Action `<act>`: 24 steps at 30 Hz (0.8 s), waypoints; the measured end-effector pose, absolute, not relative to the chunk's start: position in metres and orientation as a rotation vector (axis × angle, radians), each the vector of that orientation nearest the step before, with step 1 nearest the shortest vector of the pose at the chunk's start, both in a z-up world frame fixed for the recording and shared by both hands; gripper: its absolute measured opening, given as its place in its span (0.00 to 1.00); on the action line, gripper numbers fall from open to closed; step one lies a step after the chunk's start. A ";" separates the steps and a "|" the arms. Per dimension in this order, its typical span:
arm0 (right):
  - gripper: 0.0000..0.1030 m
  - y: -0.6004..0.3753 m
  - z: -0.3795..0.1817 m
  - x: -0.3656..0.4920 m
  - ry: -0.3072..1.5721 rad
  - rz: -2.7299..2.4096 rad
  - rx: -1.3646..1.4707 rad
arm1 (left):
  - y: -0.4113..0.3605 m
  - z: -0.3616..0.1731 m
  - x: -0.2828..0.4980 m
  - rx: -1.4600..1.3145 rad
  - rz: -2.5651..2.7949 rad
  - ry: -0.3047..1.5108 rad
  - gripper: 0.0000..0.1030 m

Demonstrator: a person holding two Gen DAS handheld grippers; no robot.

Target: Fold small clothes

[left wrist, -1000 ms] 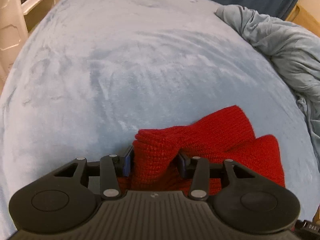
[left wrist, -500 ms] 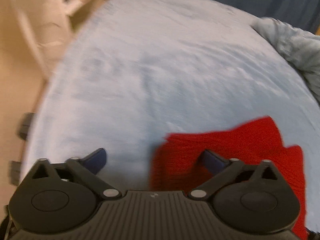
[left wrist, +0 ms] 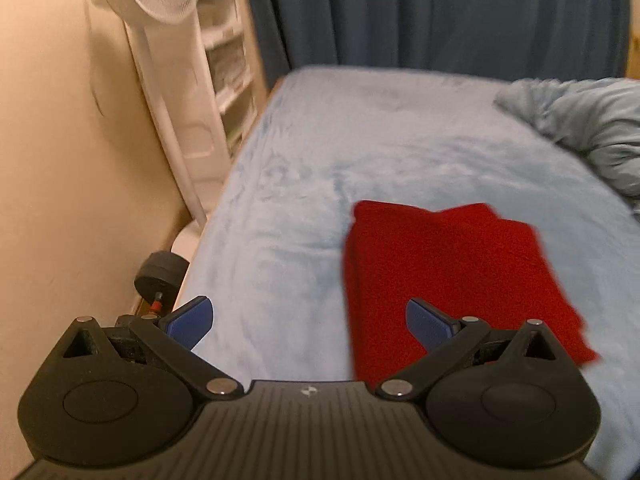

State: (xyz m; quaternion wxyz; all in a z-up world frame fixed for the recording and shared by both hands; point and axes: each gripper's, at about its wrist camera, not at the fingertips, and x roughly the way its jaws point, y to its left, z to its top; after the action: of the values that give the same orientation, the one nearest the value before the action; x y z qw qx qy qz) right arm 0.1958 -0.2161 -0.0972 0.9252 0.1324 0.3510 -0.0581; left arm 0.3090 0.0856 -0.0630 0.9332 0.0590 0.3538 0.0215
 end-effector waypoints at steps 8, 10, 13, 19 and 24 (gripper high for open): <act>0.85 -0.165 -0.060 0.130 0.610 -0.055 0.102 | 0.052 -0.058 0.167 -0.042 0.039 0.721 1.00; 0.85 -0.159 -0.062 0.118 0.614 -0.062 0.094 | 0.045 -0.062 0.155 -0.017 0.017 0.750 1.00; 0.85 -0.150 -0.061 0.108 0.638 -0.068 0.087 | 0.036 -0.069 0.145 0.040 0.031 0.782 1.00; 0.85 -0.137 -0.048 0.093 0.612 -0.067 0.066 | 0.032 -0.067 0.138 0.063 0.036 0.814 1.00; 0.86 -0.134 -0.050 0.089 0.629 -0.068 0.060 | 0.031 -0.063 0.132 0.065 0.045 0.817 1.00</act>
State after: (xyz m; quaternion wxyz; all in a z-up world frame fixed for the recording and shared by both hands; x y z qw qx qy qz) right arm 0.0889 -0.1342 -0.0502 0.9499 0.0296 0.3094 -0.0334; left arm 0.1316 0.0306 -0.0635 0.9169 0.0316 0.3973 0.0220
